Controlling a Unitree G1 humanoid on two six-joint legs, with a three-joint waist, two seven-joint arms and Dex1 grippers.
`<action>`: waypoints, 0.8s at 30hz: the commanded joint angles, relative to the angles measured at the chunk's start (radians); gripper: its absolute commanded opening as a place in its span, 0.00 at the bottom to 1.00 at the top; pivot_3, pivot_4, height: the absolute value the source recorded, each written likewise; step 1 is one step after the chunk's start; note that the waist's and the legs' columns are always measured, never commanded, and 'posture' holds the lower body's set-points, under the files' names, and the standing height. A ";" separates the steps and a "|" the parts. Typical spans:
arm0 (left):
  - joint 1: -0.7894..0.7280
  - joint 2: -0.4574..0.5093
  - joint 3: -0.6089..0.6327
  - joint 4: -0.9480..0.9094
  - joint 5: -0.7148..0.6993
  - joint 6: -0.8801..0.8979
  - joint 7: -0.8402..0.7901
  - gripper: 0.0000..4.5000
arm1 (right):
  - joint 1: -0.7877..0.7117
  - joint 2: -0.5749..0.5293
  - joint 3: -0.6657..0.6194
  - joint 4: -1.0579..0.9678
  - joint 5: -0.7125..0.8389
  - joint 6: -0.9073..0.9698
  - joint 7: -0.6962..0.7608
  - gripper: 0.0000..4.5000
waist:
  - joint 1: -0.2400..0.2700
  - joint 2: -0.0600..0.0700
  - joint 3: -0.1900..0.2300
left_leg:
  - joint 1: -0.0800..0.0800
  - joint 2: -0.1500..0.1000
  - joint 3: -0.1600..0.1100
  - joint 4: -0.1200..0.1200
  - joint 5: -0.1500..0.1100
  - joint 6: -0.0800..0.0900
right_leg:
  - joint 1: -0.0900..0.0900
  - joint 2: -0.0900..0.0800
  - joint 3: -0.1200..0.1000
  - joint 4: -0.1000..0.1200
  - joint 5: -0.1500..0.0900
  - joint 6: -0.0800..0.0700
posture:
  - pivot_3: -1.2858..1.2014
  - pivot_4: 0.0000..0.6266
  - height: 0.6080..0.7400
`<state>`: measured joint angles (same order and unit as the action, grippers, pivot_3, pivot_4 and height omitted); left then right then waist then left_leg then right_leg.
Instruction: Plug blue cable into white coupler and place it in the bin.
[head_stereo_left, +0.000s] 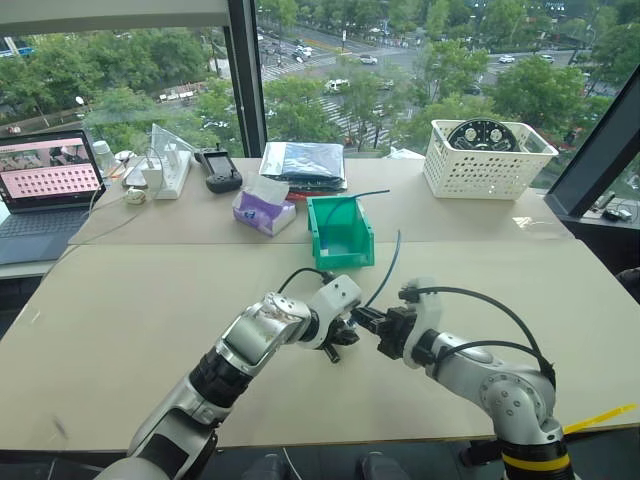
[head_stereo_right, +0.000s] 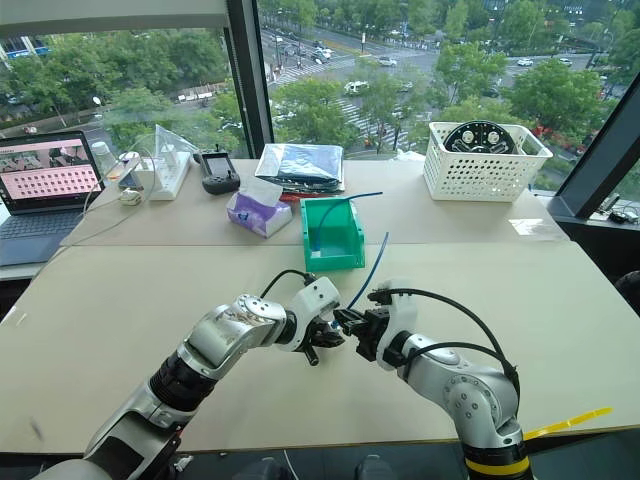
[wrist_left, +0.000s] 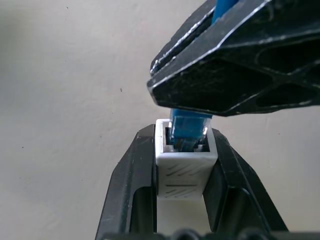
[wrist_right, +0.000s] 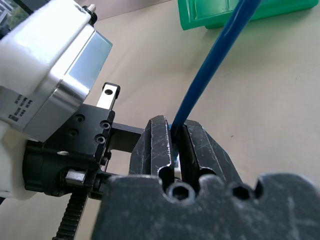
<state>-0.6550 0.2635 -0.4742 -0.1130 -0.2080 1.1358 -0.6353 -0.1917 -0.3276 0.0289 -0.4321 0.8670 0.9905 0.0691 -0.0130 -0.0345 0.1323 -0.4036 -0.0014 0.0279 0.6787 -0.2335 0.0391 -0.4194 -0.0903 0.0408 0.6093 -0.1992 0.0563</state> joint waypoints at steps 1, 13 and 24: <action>-0.022 -0.019 0.049 -0.030 -0.015 -0.012 0.019 0.15 | 0.072 -0.030 0.163 0.113 -0.079 0.124 0.028 0.00 | 0.000 0.000 -0.002 | 0.000 0.000 0.000 0.000 0.000 0.000 | 0.000 0.000 0.000 0.000 0.000 0.000 | 0.52 0.24 1.00; -0.018 -0.022 0.064 -0.029 -0.026 -0.012 0.048 0.15 | 0.109 0.000 0.177 0.243 -0.176 0.112 0.142 0.00 | -0.001 -0.005 -0.009 | 0.013 0.001 -0.001 -0.004 -0.001 -0.001 | 0.012 0.000 -0.001 -0.002 -0.008 -0.006 | 0.52 0.24 1.00; -0.008 -0.048 0.083 -0.041 -0.039 0.002 0.090 0.15 | 0.045 0.007 0.274 0.320 -0.303 0.108 0.235 0.00 | -0.007 -0.008 -0.015 | 0.031 0.002 -0.001 -0.013 -0.006 -0.005 | 0.020 0.000 -0.001 -0.001 -0.015 -0.010 | 0.52 0.24 1.00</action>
<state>-0.6212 0.2512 -0.4512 -0.0997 -0.2376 1.1726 -0.5662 -0.2538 -0.3248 0.1013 -0.3318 0.6268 0.9667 0.2999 -0.0201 -0.0420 0.1173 -0.3704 0.0010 0.0263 0.6650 -0.2423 0.0290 -0.3978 -0.0897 0.0399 0.6075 -0.2145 0.0464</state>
